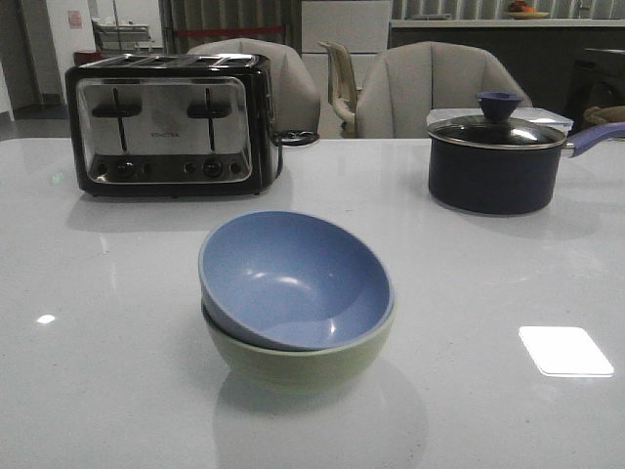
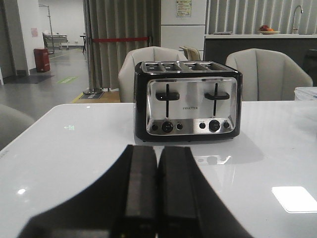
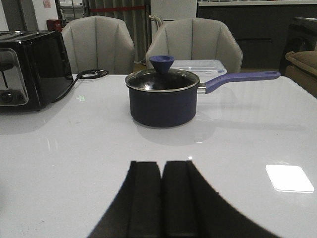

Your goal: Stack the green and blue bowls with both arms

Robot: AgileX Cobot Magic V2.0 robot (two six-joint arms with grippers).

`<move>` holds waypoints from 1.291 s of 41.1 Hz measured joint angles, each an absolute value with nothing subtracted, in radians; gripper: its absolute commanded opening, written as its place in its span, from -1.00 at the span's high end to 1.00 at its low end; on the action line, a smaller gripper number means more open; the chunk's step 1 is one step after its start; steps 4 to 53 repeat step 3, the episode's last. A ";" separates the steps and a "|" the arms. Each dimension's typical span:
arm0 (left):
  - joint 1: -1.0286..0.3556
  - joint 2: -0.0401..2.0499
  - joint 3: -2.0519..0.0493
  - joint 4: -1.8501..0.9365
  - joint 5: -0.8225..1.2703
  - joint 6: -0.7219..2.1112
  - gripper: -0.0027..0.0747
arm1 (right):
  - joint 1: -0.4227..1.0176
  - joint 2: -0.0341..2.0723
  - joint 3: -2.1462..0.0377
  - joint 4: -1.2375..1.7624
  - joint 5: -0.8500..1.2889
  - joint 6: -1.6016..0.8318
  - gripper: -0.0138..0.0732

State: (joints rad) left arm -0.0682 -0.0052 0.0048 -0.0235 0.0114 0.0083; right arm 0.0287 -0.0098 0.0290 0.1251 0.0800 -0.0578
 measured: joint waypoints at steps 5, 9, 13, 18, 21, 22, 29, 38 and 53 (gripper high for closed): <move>-0.068 -0.005 0.005 -0.024 0.011 0.008 0.67 | 0.029 -0.010 0.029 0.125 0.080 -0.058 0.60; -0.068 -0.005 0.005 -0.024 0.011 0.008 0.67 | 0.029 -0.010 0.029 0.125 0.080 -0.058 0.60; -0.068 -0.005 0.005 -0.024 0.011 0.008 0.67 | 0.029 -0.010 0.029 0.125 0.080 -0.058 0.60; -0.068 -0.005 0.005 -0.024 0.011 0.008 0.67 | 0.029 -0.010 0.029 0.125 0.080 -0.058 0.60; -0.068 -0.005 0.005 -0.024 0.011 0.008 0.67 | 0.029 -0.010 0.029 0.125 0.080 -0.058 0.60; -0.068 -0.005 0.005 -0.024 0.011 0.008 0.67 | 0.029 -0.010 0.029 0.125 0.080 -0.058 0.60; -0.068 -0.005 0.005 -0.024 0.011 0.008 0.67 | 0.029 -0.010 0.029 0.125 0.080 -0.058 0.60; -0.068 -0.005 0.005 -0.024 0.011 0.008 0.67 | 0.029 -0.010 0.029 0.125 0.080 -0.058 0.60; -0.068 -0.005 0.005 -0.024 0.011 0.008 0.67 | 0.029 -0.010 0.029 0.125 0.080 -0.058 0.60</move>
